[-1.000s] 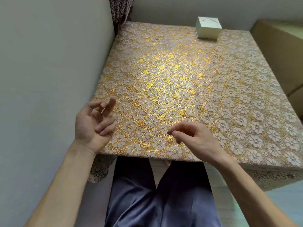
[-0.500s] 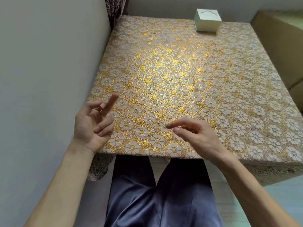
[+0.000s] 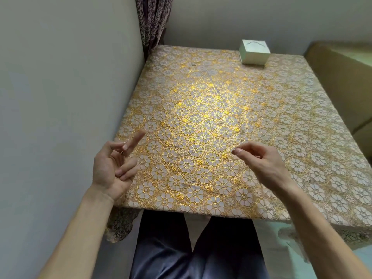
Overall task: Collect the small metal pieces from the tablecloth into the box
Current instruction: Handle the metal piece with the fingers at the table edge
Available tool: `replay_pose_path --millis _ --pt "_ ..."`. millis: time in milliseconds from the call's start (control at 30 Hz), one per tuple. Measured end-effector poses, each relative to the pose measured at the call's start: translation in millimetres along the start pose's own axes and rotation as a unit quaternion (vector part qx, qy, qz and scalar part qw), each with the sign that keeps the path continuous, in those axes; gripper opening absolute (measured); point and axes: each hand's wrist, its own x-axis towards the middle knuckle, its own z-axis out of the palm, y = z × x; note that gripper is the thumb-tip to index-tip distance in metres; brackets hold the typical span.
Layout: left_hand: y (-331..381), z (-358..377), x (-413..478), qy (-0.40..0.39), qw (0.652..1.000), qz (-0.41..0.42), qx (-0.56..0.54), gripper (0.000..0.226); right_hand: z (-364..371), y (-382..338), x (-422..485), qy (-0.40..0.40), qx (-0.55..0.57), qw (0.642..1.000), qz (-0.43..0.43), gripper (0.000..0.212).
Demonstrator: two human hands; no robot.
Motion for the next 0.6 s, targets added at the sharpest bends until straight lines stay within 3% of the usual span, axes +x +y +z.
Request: replay_pose_path --millis 133,233,400,600 --pt "-3 -3 4 0.033 0.999 0.007 0.034 0.018 0 -1 10 -0.004 0.043 0.999 0.032 0.011" --pt "-5 -5 8 0.067 0.988 0.012 0.136 0.018 4 -3 16 -0.011 0.040 0.998 0.037 0.012" --pt "-12 -14 18 0.096 0.927 0.035 0.361 0.031 10 -12 20 -0.038 0.093 0.994 0.039 0.021" --pt "-8 -4 9 0.133 0.890 0.062 0.431 0.027 24 -1 11 -0.042 0.098 0.990 0.087 0.014"
